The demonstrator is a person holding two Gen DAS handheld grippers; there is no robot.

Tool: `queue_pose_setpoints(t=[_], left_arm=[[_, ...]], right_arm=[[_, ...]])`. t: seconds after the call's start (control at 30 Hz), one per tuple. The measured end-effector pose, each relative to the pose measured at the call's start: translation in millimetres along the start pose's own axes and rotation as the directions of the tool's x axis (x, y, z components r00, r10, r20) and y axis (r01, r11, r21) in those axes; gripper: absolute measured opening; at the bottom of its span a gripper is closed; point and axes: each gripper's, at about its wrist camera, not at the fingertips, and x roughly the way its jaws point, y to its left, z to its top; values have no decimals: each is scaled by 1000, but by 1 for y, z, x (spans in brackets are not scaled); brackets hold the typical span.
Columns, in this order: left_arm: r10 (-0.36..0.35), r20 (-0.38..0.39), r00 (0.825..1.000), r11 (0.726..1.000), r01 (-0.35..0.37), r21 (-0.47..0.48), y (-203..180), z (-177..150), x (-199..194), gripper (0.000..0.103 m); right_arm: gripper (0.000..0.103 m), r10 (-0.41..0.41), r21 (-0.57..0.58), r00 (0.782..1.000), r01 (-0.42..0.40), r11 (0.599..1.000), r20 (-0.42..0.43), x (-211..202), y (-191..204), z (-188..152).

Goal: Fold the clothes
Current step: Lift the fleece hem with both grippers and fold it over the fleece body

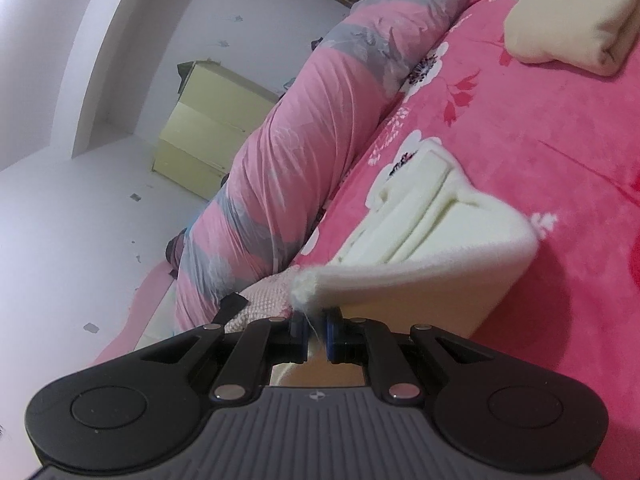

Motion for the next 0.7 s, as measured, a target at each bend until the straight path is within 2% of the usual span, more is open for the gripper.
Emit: queue_pose_setpoints(t=[0.7], left_arm=[[2, 74, 997, 1000, -1, -7, 22, 41, 45, 7]], right_arm=[[8, -24, -29, 1000, 23, 999, -12, 63, 12, 45]])
